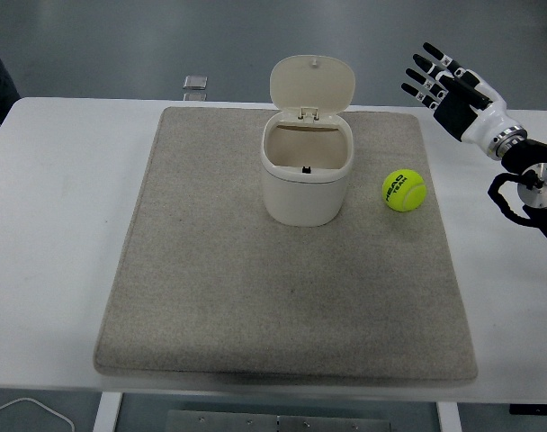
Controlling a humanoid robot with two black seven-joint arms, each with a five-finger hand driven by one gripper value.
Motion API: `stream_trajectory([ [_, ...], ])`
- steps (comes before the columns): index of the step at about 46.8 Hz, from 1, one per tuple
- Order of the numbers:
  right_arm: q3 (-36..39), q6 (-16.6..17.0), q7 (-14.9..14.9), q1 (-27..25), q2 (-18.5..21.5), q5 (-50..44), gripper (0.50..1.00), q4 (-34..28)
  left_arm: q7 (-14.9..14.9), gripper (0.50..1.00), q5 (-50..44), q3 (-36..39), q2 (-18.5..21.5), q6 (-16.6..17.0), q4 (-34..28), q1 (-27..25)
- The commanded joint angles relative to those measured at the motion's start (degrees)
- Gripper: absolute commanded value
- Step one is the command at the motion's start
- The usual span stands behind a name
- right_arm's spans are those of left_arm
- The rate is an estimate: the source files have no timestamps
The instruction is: Pick up the tennis ball and place it in the box.
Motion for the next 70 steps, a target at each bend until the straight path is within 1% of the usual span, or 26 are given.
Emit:
stream_trajectory([
  [1,-0.5,-0.1,0.0,1.0,0.3,0.0,0.913,0.0,0.0,0.992,0.0,-0.1,0.0,0.2,0.2,0.0],
  [11,-0.6,-0.1,0.0,1.4,0.2,-0.2,0.915,0.0,0.1,0.990,0.0,-0.1,0.0,0.2,0.0,0.0],
  [22,-0.7,0.1,0.2,1.4,0.1,-2.5,0.915,0.0,0.0,0.990,-0.1,0.1,0.0,0.2,0.5,-0.2],
  [31,-0.7,0.1,0.4,1.8,0.0,-6.1,0.915,0.0,0.0,0.992,-0.1,0.0,0.0,0.2,0.3,-0.2],
  [46,-0.8,0.3,0.4,3.3,0.1,-9.5,0.913,0.0,0.0,0.992,-0.1,0.0,0.0,0.2,0.4,-0.2],
  [59,-0.9,0.3,0.4,4.1,0.0,-15.7,0.913,0.0,0.0,0.992,-0.1,0.0,0.0,0.2,0.4,-0.2],
  [70,-1.2,0.6,0.4,6.2,-0.9,-20.1,0.913,-0.1,0.1,0.992,-0.1,0.0,0.0,0.2,0.4,-0.2],
])
